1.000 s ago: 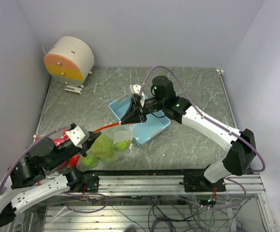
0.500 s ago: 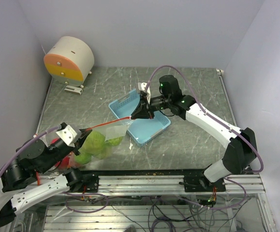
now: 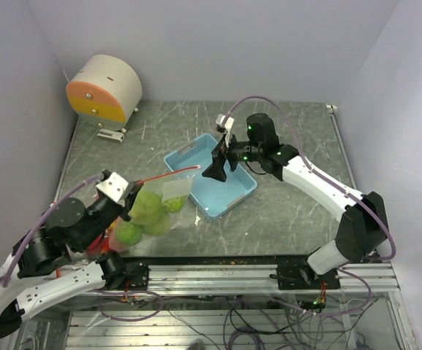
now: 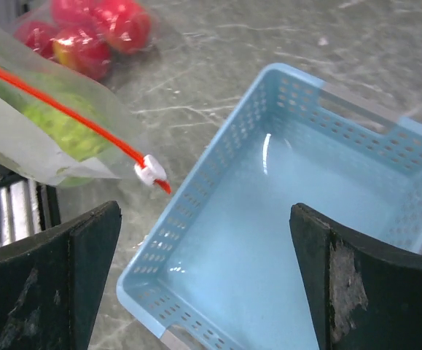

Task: Place the food in the zip-top bag and seal the zipper
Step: Place the zipper food storage bag at the center of the board, then reset both arms

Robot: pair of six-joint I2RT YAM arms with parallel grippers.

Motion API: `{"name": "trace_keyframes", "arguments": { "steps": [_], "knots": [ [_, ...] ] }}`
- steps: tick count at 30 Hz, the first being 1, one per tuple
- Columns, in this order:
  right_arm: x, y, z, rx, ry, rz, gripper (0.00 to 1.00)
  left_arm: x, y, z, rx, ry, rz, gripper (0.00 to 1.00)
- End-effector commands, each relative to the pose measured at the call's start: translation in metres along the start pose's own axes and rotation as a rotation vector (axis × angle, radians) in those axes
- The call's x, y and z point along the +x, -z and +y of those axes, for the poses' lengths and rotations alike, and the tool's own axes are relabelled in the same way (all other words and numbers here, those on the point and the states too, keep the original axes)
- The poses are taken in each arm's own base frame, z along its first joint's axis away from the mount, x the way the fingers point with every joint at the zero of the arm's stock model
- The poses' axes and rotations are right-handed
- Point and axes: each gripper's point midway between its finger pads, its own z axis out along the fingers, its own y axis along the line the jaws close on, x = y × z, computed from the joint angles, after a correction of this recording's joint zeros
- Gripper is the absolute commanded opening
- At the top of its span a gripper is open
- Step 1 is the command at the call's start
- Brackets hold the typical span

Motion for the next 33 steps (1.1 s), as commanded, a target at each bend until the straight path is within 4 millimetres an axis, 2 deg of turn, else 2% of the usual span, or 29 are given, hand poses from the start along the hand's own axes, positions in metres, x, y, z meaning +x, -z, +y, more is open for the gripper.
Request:
{"name": "trace_keyframes", "arguments": {
  "steps": [1, 5, 9, 10, 11, 12, 13, 14, 19, 24, 32, 33],
  "knots": [
    [-0.04, 0.024, -0.022, 0.22, -0.061, -0.127, 1.0, -0.033, -0.022, 0.023, -0.192, 0.098, -0.092, 0.07],
    [-0.047, 0.04, -0.035, 0.356, -0.137, -0.188, 1.0, -0.043, -0.027, 0.05, -0.389, 0.156, -0.118, 0.07],
    [-0.037, 0.052, -0.051, 0.499, -0.225, -0.192, 1.0, -0.041, -0.019, 0.079, -0.611, 0.208, -0.126, 0.08],
    [-0.033, 0.055, -0.056, 0.538, -0.253, -0.192, 1.0, -0.04, -0.018, 0.081, -0.632, 0.221, -0.131, 0.19],
    [-0.028, 0.058, -0.061, 0.572, -0.277, -0.189, 1.0, -0.037, -0.016, 0.085, -0.673, 0.236, -0.131, 0.34],
    [-0.023, 0.061, -0.065, 0.608, -0.299, -0.183, 1.0, -0.034, -0.016, 0.086, -0.682, 0.248, -0.136, 0.67],
    [-0.019, 0.063, -0.069, 0.638, -0.318, -0.176, 1.0, -0.032, -0.019, 0.083, -0.666, 0.253, -0.144, 0.95],
    [-0.015, 0.065, -0.072, 0.667, -0.338, -0.171, 1.0, -0.029, -0.022, 0.079, -0.651, 0.254, -0.145, 0.99],
    [-0.002, 0.071, -0.078, 0.733, -0.385, -0.162, 1.0, -0.01, -0.032, 0.068, -0.617, 0.254, -0.089, 1.0],
    [0.009, 0.089, -0.083, 0.839, -0.407, -0.175, 1.0, 0.004, -0.038, 0.061, -0.609, 0.274, -0.032, 0.99],
    [0.015, 0.101, -0.083, 0.891, -0.425, -0.18, 1.0, 0.01, -0.045, 0.05, -0.552, 0.296, -0.037, 1.0],
    [0.026, 0.1, -0.082, 0.894, -0.429, -0.157, 1.0, 0.011, -0.046, 0.049, -0.548, 0.292, -0.034, 1.0]
  ]
}}
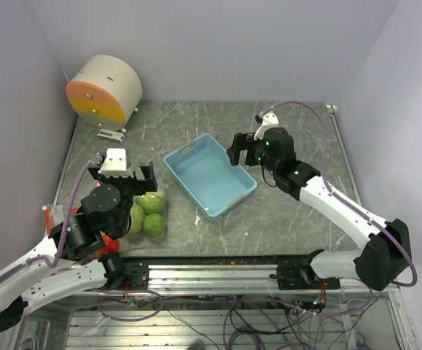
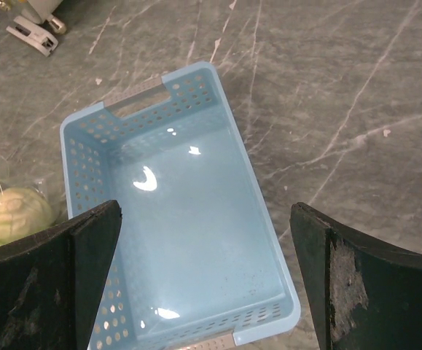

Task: Place the food in the zip-top bag and seal the zipper
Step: Reset both arms

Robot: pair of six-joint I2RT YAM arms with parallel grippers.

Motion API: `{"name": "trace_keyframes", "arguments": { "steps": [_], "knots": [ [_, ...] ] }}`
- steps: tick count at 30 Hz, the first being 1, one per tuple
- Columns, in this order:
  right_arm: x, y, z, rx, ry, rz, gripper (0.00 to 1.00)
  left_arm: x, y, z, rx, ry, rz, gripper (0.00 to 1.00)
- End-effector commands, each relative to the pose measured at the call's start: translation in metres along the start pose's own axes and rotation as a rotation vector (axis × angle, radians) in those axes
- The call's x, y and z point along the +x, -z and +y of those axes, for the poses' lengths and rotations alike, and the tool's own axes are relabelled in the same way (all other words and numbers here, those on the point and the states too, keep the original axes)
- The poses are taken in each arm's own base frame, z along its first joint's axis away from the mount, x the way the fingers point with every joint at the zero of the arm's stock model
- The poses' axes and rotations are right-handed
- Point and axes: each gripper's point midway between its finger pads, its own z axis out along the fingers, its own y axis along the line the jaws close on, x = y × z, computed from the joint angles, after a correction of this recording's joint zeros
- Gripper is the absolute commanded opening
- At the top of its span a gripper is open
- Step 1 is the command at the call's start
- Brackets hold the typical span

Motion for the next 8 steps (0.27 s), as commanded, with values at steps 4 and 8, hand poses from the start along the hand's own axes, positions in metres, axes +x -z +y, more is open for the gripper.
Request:
{"name": "trace_keyframes", "arguments": {
  "steps": [4, 8],
  "knots": [
    [0.0097, 0.0088, -0.0115, 0.038, -0.003, 0.0, 1.0, 0.0067, 0.0002, -0.0074, 0.038, 0.006, 0.009, 1.0],
    [0.0137, 0.0084, -0.0147, 0.058, -0.018, 0.013, 1.0, 0.0052, 0.0011, -0.0073, 0.05, 0.009, -0.003, 1.0]
  ]
}}
